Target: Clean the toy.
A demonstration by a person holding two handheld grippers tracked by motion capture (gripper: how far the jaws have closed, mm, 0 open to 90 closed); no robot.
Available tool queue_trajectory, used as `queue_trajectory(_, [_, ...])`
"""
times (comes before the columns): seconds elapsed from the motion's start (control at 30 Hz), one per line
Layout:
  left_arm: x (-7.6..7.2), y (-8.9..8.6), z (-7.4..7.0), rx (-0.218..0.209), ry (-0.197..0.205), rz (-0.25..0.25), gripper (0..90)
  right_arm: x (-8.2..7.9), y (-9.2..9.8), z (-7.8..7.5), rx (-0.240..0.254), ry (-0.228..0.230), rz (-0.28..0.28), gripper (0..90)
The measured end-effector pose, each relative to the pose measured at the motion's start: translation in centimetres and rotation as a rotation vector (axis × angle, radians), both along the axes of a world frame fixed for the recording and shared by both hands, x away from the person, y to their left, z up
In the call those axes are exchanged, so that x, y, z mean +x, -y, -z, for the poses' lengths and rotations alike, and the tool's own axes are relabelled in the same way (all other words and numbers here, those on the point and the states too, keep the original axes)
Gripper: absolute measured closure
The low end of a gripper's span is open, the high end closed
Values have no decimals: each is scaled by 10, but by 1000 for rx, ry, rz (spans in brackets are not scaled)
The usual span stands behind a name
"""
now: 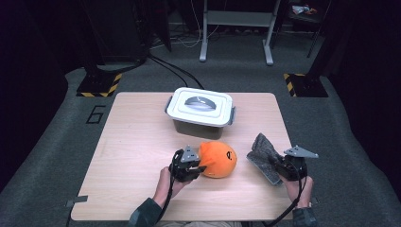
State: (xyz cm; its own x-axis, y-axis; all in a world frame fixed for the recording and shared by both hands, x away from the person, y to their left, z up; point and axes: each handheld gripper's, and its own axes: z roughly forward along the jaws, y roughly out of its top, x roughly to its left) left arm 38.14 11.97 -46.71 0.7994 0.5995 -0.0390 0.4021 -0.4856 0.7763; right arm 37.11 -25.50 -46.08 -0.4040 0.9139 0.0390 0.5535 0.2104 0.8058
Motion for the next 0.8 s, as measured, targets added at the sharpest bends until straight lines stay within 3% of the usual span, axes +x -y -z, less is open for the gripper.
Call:
queue_trajectory(0.2, [1,3,-3,1,8,0,726,-6,-16,-16,36,35,-65,749])
queue_trajectory(0.57, [3,7,-6,8,19,20,728,-6,-56,-33,33,58,-202,748])
queue_trajectory(0.8, [4,11,-7,16,25,32,725,2,-81,-34,23,67,-270,748])
